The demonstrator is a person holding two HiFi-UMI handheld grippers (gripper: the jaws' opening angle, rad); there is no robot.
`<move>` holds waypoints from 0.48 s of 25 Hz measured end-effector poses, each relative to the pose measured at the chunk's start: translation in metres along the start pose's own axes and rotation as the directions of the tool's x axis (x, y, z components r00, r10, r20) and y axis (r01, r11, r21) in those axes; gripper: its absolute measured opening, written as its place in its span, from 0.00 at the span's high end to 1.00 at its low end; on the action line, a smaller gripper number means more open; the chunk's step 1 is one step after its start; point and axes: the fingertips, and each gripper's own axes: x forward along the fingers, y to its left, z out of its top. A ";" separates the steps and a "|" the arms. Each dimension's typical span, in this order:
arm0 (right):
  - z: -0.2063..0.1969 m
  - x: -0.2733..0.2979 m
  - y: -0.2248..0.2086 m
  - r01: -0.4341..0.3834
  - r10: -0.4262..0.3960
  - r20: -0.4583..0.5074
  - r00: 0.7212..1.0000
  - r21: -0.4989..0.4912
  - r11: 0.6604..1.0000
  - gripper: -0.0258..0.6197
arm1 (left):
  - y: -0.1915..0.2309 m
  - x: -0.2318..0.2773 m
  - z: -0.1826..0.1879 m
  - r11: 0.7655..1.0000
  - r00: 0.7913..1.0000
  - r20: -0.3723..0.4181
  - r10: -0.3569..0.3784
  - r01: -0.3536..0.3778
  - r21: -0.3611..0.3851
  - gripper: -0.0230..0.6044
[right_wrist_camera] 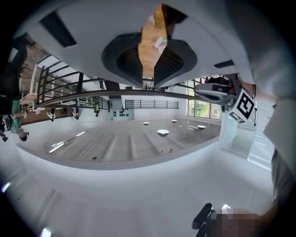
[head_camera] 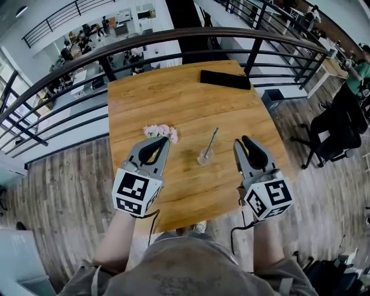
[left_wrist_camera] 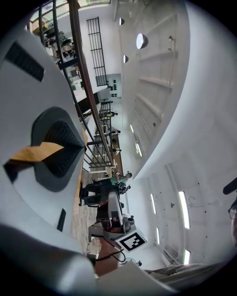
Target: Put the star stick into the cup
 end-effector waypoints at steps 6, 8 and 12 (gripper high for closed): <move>0.027 -0.034 0.037 -0.059 0.060 0.050 0.997 -0.018 0.998 0.88 | -0.009 -0.033 0.019 1.000 0.999 0.052 0.000 -0.001 0.020 0.94; 0.028 -0.044 0.044 -0.076 0.077 0.047 0.996 -0.021 0.997 0.88 | -0.016 -0.040 0.019 1.000 0.999 0.054 -0.006 0.005 0.022 0.94; 0.024 -0.061 0.050 -0.079 0.079 0.054 0.995 0.004 0.997 0.90 | -0.032 -0.050 0.011 0.999 0.999 0.040 -0.026 0.025 0.031 0.94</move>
